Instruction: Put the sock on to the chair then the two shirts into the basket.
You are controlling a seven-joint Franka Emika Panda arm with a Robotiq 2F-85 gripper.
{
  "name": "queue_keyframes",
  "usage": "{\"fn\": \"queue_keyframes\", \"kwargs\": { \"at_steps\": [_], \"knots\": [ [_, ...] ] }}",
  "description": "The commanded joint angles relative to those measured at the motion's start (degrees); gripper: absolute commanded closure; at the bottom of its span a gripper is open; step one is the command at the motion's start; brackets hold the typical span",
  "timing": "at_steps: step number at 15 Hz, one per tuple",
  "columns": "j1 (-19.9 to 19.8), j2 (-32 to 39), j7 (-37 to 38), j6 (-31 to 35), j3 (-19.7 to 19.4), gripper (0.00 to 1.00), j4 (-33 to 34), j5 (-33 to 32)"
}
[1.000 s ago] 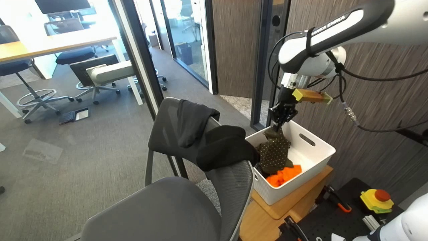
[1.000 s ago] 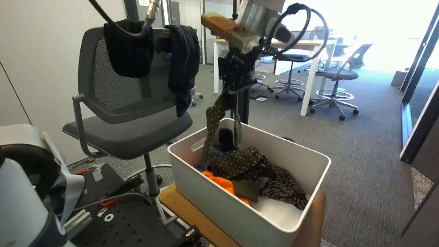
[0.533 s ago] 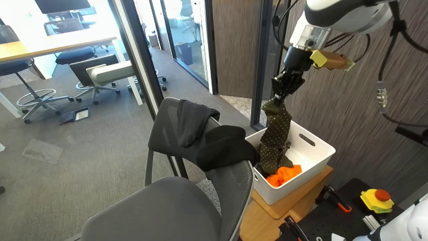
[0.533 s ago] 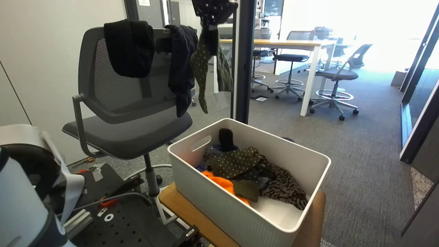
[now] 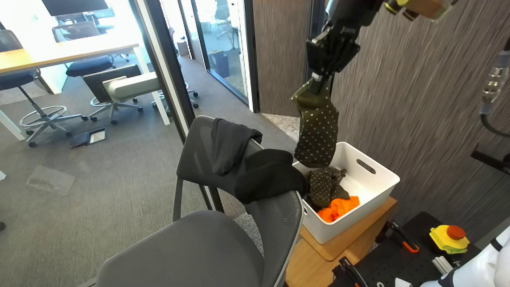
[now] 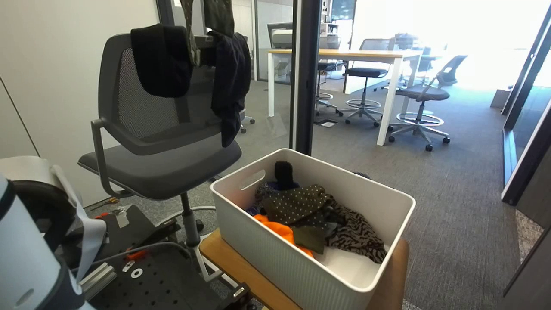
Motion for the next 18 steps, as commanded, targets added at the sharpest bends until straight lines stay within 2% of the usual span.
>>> {"fn": "queue_keyframes", "kwargs": {
  "at_steps": [1,4,6,13,16,18],
  "knots": [
    [1.0,8.9,7.5,-5.6,3.5,0.95,14.3,-0.7],
    [1.1,15.8,13.6,-8.3,6.0,0.95,22.8,-0.5],
    [1.3,20.4,17.6,-9.9,6.4,0.95,28.1,1.1],
    [1.5,31.0,36.2,-18.3,3.8,0.95,43.8,12.7],
    [1.7,31.0,44.4,-16.7,2.7,0.95,43.7,18.1],
    [1.6,29.0,48.2,-11.8,2.4,0.95,39.6,20.3]
  ]
}}
